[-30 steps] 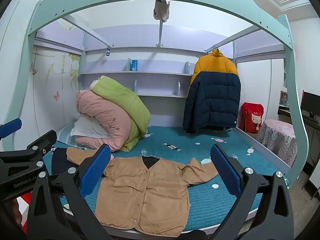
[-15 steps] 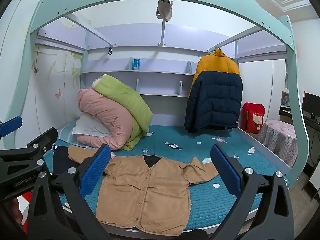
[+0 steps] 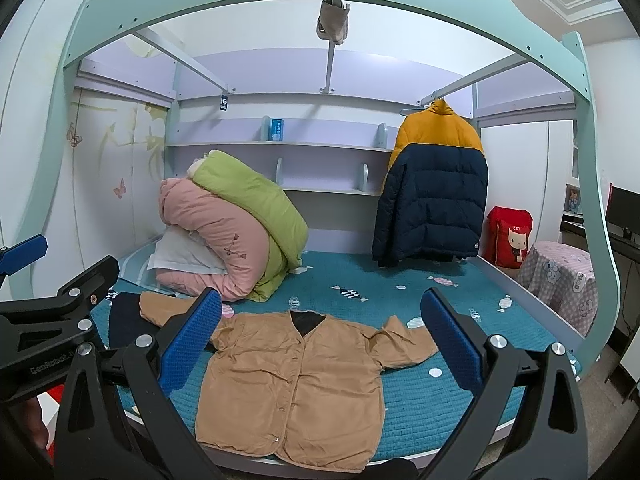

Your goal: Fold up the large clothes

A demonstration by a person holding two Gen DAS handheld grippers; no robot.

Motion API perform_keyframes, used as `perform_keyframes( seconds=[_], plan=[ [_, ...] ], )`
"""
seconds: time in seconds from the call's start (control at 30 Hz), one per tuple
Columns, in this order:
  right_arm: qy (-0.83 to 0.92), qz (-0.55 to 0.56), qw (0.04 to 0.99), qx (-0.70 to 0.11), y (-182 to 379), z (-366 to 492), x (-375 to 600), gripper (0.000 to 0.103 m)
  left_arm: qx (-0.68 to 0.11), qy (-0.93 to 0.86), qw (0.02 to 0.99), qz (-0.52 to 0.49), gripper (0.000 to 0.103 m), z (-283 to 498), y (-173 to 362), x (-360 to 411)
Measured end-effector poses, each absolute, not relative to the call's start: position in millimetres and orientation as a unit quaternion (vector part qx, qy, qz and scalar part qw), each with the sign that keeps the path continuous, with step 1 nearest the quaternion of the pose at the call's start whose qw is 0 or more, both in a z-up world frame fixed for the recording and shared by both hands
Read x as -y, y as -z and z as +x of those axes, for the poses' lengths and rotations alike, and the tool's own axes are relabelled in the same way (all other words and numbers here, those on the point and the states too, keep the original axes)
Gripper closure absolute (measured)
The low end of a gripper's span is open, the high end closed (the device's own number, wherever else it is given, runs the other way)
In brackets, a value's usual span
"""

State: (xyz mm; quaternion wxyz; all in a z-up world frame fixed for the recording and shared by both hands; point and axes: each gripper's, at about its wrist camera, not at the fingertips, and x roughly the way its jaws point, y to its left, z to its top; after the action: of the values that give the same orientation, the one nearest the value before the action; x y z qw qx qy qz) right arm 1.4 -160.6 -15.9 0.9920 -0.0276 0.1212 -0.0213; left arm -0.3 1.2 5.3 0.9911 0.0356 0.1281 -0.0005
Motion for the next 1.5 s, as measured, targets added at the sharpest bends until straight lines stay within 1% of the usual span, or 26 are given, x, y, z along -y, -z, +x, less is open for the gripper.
perform_keyframes(
  seconds=[1.5],
  plan=[
    [0.021, -0.030, 0.992, -0.122, 15.7, 1.6, 157.9, 0.007, -0.125, -0.002, 0.992, 0.033, 0.005, -5.1, -10.0, -14.2]
  ],
)
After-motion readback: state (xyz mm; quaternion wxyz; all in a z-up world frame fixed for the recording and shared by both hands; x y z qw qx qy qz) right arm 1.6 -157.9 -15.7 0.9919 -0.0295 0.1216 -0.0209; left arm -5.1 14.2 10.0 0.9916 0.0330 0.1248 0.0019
